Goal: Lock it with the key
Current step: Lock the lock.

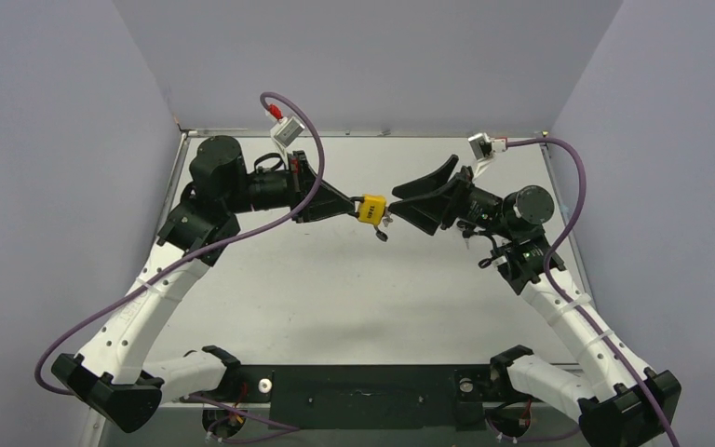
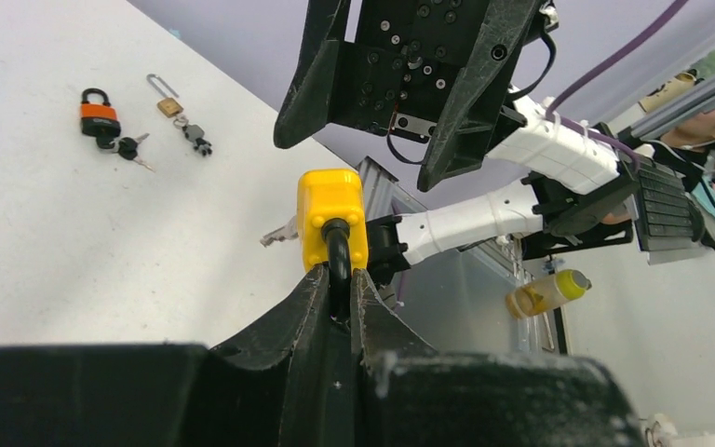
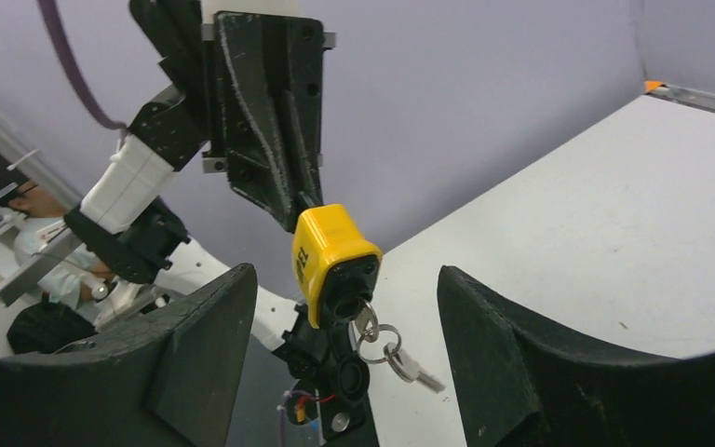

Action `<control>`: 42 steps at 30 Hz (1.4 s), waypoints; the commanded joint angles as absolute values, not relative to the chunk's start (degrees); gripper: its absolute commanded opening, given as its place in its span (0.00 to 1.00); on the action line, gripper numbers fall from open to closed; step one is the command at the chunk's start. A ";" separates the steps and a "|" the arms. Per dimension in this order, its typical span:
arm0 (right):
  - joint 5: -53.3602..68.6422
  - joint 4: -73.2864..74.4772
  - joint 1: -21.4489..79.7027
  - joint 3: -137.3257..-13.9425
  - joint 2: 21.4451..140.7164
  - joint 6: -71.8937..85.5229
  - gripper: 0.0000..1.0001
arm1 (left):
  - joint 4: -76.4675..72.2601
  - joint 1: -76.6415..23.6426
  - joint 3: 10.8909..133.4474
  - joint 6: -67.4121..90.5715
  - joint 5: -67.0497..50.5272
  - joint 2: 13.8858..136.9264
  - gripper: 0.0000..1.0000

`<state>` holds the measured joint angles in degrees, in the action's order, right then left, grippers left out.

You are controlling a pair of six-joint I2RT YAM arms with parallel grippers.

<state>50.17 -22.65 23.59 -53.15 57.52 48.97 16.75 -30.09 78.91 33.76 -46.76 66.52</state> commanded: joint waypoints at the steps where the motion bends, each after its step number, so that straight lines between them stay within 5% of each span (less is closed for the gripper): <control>1: 56.08 -34.30 23.55 -52.47 56.85 53.90 0.63 | 8.33 -29.17 82.59 37.04 -51.82 64.69 0.00; 23: 55.13 -23.88 28.63 -55.70 56.38 46.00 0.40 | 0.88 -27.77 82.20 45.62 -55.23 64.76 0.00; 35: 53.12 -19.75 28.21 -56.63 54.94 43.84 0.11 | 0.88 -27.07 81.74 45.67 -55.38 64.77 0.00; 37: 52.85 -18.76 27.90 -56.76 54.78 43.15 0.00 | 0.87 -26.76 81.52 45.73 -55.17 64.71 0.00; 42: 51.94 -15.30 27.31 -56.75 54.16 41.05 0.00 | -0.11 -25.39 80.70 46.12 -53.87 64.55 0.00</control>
<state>53.15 -16.99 28.10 -54.48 55.81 44.07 6.24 -27.05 79.22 44.91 -54.72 66.39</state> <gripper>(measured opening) 0.196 0.066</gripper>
